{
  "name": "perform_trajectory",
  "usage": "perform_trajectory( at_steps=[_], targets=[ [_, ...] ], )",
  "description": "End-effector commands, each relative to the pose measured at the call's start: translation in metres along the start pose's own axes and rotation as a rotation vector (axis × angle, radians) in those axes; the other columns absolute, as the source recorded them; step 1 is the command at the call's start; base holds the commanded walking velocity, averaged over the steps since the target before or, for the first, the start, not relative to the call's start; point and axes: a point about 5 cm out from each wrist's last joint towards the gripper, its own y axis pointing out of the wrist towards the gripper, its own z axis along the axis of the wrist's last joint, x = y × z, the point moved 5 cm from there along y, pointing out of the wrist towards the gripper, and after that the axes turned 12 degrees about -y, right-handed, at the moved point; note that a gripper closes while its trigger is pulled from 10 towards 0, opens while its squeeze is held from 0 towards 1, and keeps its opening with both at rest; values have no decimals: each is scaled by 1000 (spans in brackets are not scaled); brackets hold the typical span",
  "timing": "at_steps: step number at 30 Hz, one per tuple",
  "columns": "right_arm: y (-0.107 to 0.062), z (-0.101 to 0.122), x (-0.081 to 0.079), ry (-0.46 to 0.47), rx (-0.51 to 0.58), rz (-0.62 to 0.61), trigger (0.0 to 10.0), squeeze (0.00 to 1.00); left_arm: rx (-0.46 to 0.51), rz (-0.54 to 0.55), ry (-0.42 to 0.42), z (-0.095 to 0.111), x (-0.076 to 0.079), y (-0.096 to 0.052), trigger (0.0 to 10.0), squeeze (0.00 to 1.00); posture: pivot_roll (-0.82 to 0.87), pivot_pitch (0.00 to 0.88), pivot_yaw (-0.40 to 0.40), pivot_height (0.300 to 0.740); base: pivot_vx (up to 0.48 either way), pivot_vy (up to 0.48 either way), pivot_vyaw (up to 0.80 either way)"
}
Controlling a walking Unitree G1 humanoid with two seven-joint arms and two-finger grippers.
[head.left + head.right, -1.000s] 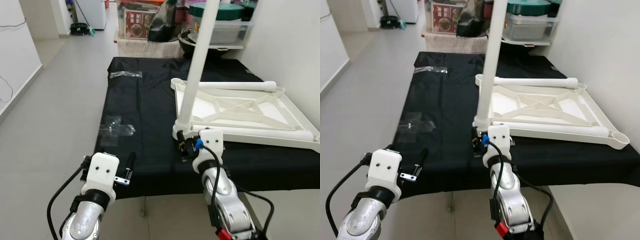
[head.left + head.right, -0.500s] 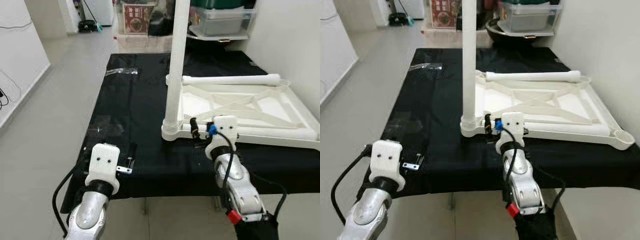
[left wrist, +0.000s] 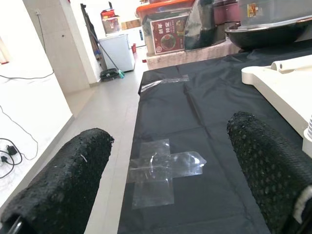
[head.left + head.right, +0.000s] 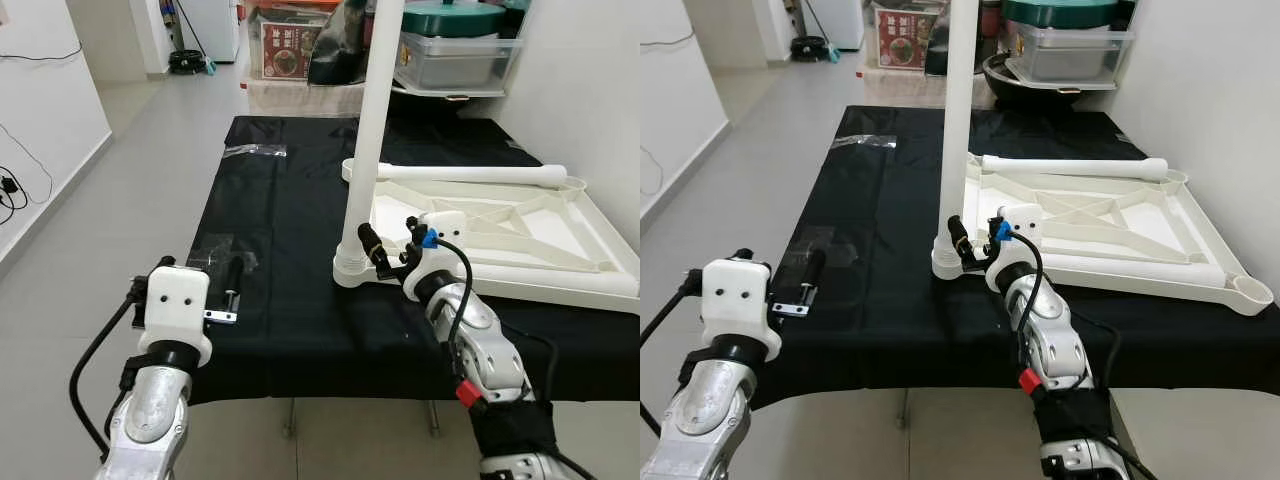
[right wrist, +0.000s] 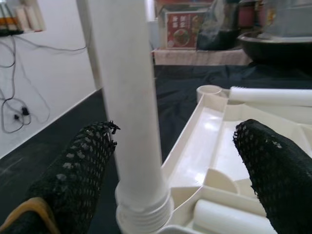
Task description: Building children table
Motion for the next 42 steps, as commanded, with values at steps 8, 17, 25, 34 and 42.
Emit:
perform_trajectory(
  at_steps=[8, 17, 25, 34, 42],
  targets=[
    [7, 13, 29, 14, 52, 54, 10000, 1000, -135, -177, -56, -30, 31, -20, 10000, 0, 85, 64, -67, 740, 0, 0, 0],
    [6, 21, 25, 106, 38, 364, 10000, 0, -224, -272, -108, -50, 56, -41, 10000, 0, 88, 102, -61, 740, 0, 0, 0],
    [27, 38, 32, 42, 74, 366, 10000, 0, -231, -290, -124, -46, 61, -49, 10000, 0, 100, 140, -56, 740, 0, 0, 0],
    [36, 43, 30, 42, 75, 396, 10000, 1000, -233, -290, -133, -43, 63, -55, 10000, 0, 111, 170, -62, 740, 0, 0, 0],
    [38, 42, 30, 27, 81, 410, 10000, 1000, -239, -281, -136, -42, 61, -57, 10000, 0, 113, 174, -60, 740, 0, 0, 0]
  ],
)
